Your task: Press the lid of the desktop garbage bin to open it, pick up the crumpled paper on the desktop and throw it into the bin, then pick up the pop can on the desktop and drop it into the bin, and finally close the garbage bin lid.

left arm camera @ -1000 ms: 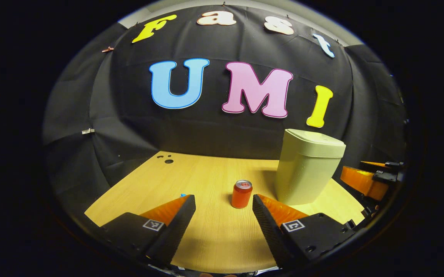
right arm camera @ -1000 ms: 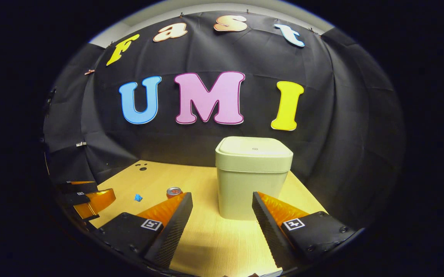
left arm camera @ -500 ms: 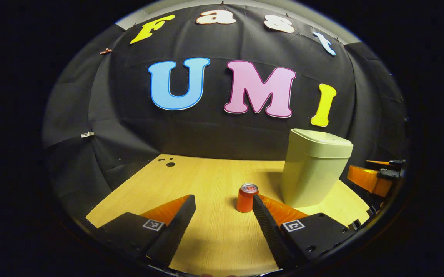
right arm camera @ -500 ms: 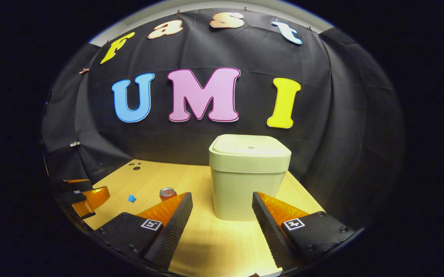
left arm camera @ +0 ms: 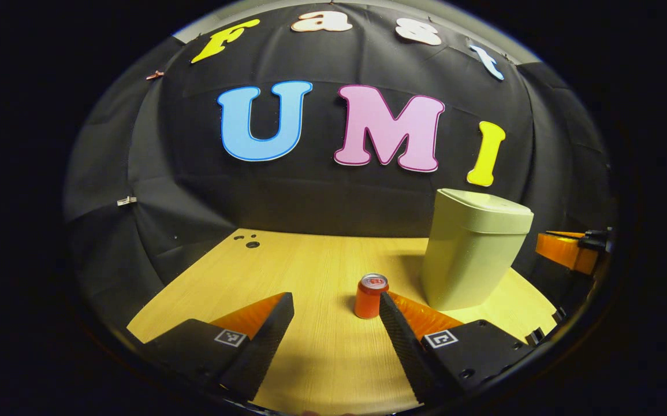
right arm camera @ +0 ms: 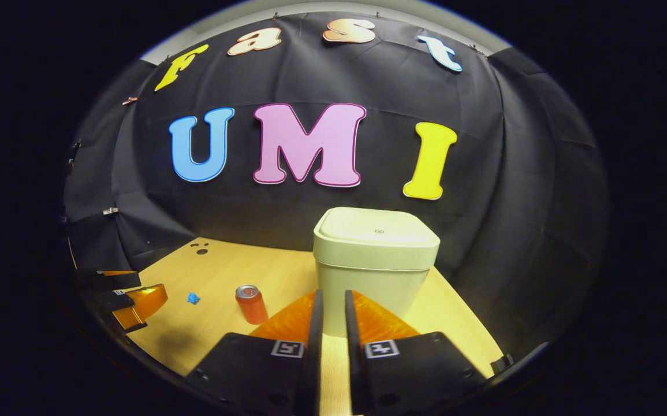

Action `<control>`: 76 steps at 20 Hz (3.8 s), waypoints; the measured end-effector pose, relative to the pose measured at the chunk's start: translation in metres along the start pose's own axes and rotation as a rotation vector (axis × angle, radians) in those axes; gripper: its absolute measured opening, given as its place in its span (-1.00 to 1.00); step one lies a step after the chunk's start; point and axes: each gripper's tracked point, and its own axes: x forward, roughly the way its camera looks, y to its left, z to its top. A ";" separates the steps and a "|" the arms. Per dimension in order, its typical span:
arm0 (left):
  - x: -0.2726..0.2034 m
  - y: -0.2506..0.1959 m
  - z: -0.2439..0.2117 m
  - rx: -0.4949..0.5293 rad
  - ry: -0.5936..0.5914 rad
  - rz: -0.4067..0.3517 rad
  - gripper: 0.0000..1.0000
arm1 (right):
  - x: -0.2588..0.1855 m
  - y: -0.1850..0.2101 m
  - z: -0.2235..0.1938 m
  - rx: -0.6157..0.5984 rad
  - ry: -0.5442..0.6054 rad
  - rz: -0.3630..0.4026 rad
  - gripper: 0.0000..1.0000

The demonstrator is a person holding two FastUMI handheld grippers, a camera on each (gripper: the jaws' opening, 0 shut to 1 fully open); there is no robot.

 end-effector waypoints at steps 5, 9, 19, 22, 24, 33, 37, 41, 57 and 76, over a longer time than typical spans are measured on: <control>0.000 -0.003 -0.001 0.012 0.003 -0.007 0.97 | -0.002 0.015 -0.004 0.019 0.031 0.077 -0.80; 0.000 0.000 -0.006 0.013 0.013 0.005 0.92 | 0.006 0.009 -0.001 0.047 0.059 0.085 -0.80; -0.003 0.001 -0.014 0.008 0.034 0.023 0.92 | 0.041 -0.016 0.059 0.075 0.002 0.062 -0.89; -0.006 0.006 -0.015 0.014 0.035 0.045 0.91 | 0.059 -0.029 0.081 0.066 -0.037 0.042 -0.89; -0.007 0.012 -0.015 0.012 0.037 0.070 0.92 | 0.073 -0.039 0.090 0.064 -0.050 0.027 -0.90; -0.015 0.034 -0.031 -0.044 0.075 0.221 0.92 | 0.127 -0.072 0.087 0.036 -0.032 0.010 -0.90; -0.018 0.028 -0.042 -0.057 0.098 0.281 0.92 | 0.139 -0.075 0.073 0.010 -0.011 0.031 -0.90; -0.020 0.014 -0.054 -0.070 0.129 0.325 0.92 | 0.148 -0.075 0.057 0.022 0.011 0.071 -0.89; -0.004 0.001 -0.044 -0.037 0.125 0.253 0.92 | 0.140 -0.077 0.059 0.010 -0.030 0.061 -0.89; -0.012 0.092 -0.051 -0.066 0.033 0.147 0.92 | 0.056 -0.069 0.116 0.102 -0.138 -0.097 -0.90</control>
